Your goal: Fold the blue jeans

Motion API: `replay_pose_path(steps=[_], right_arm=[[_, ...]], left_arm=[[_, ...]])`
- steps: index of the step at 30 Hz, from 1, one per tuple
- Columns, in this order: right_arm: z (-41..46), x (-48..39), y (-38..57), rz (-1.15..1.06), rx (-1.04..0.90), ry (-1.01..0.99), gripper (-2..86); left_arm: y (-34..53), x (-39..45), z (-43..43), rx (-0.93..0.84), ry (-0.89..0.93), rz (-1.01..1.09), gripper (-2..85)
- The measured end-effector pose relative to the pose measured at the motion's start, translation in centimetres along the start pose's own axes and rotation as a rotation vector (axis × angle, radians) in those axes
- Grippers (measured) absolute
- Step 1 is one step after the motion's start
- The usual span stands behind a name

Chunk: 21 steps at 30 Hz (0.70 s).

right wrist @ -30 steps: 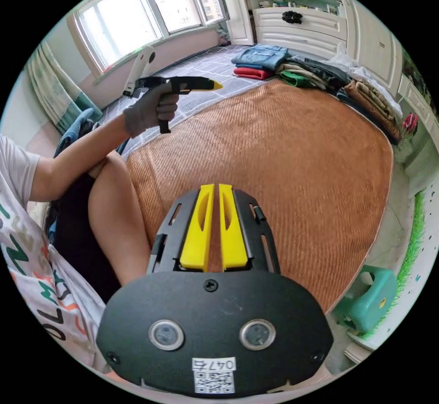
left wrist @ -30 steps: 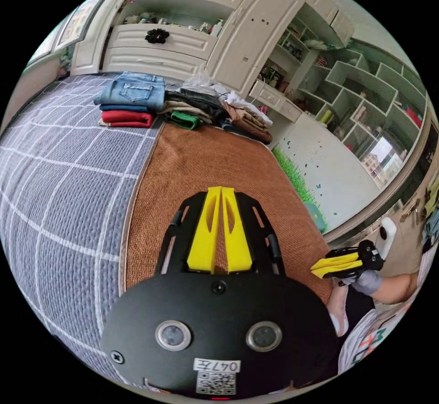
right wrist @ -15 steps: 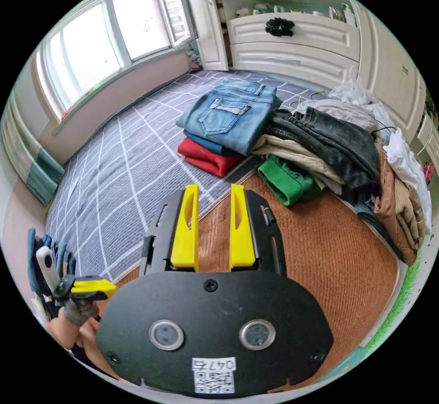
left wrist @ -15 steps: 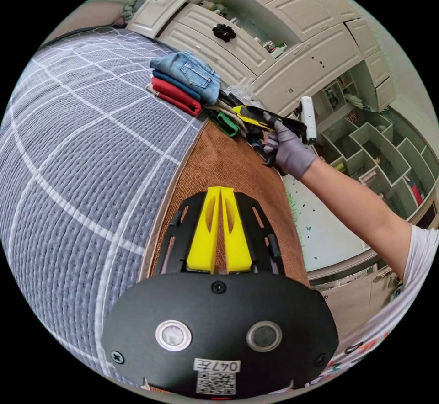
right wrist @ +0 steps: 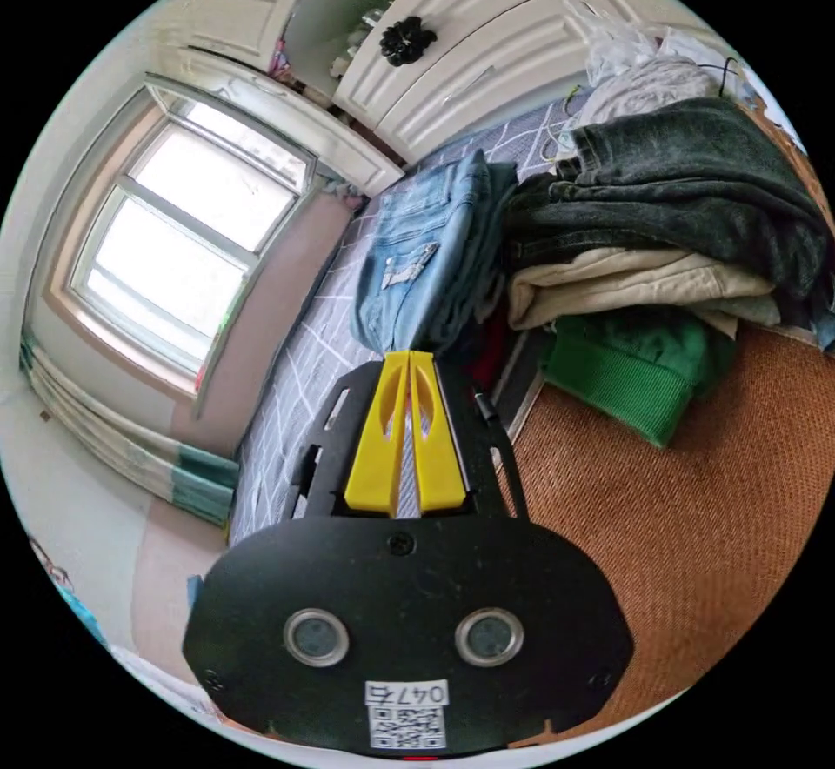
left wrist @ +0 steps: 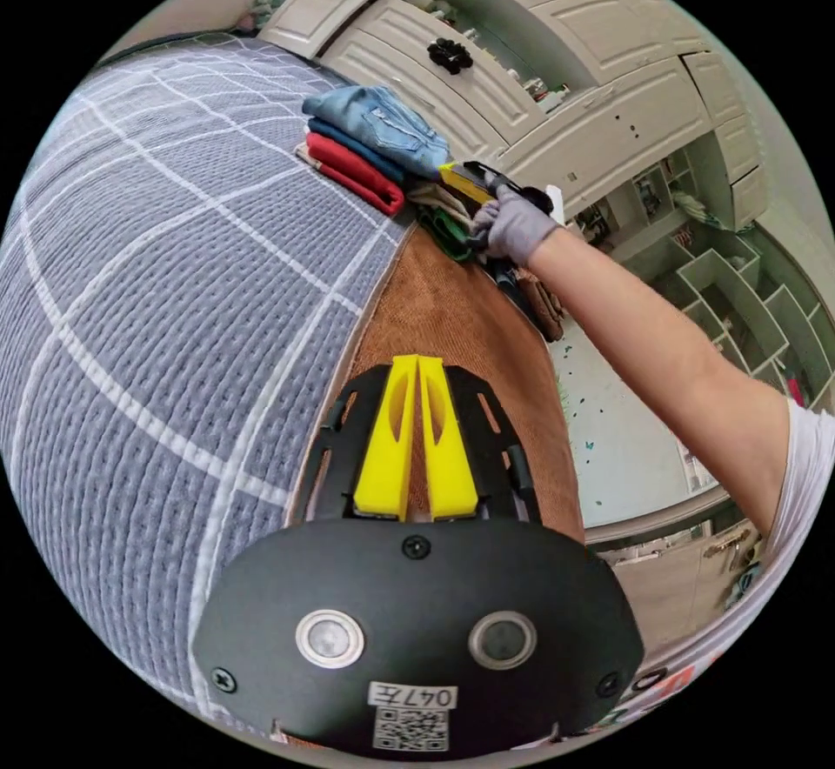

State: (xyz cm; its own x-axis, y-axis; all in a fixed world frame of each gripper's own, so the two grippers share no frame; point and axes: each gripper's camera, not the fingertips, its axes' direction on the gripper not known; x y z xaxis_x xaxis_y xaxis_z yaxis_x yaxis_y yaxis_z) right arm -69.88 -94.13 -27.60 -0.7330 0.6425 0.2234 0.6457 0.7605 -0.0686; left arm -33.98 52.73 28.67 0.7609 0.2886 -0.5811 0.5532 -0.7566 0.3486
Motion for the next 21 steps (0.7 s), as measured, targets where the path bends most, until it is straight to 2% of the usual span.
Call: replay_pose_path(steps=[5,9,10,12,14,16,19,21], right_arm=[[-7.1,-2.7,9.1,-0.189,-0.228,-0.188,-0.8],[-13.8,-1.7,19.9,-0.19,-0.397,-0.135,0.7],[-15.9,-0.6,23.7,-0.165,-0.473,-0.057,3.8],[-20.1,1.2,29.0,-0.092,-0.47,0.084,9.1],[-26.3,2.6,35.3,-0.011,-0.399,0.205,10.8],[-30.6,2.2,39.5,0.008,-0.297,0.225,8.8],[-34.5,1.2,45.2,0.018,-0.205,0.218,5.8],[-35.0,1.3,47.9,0.04,-0.205,0.172,4.6]], left_arm=[[0.7,2.0,-7.7,0.365,-0.326,-0.16,-1.0],[0.9,3.3,-10.4,0.462,-0.43,-0.259,-1.0],[0.5,3.9,-10.5,0.452,-0.42,-0.257,-1.0],[-0.6,4.9,-9.8,0.38,-0.367,-0.225,-0.9],[-2.9,6.6,-6.7,0.149,-0.239,-0.127,-0.8],[-4.2,8.1,-4.0,-0.025,-0.196,-0.066,-0.6],[-5.0,10.9,-2.7,-0.024,-0.293,0.029,1.0],[-5.4,12.3,-2.1,-0.025,-0.29,0.087,5.5]])
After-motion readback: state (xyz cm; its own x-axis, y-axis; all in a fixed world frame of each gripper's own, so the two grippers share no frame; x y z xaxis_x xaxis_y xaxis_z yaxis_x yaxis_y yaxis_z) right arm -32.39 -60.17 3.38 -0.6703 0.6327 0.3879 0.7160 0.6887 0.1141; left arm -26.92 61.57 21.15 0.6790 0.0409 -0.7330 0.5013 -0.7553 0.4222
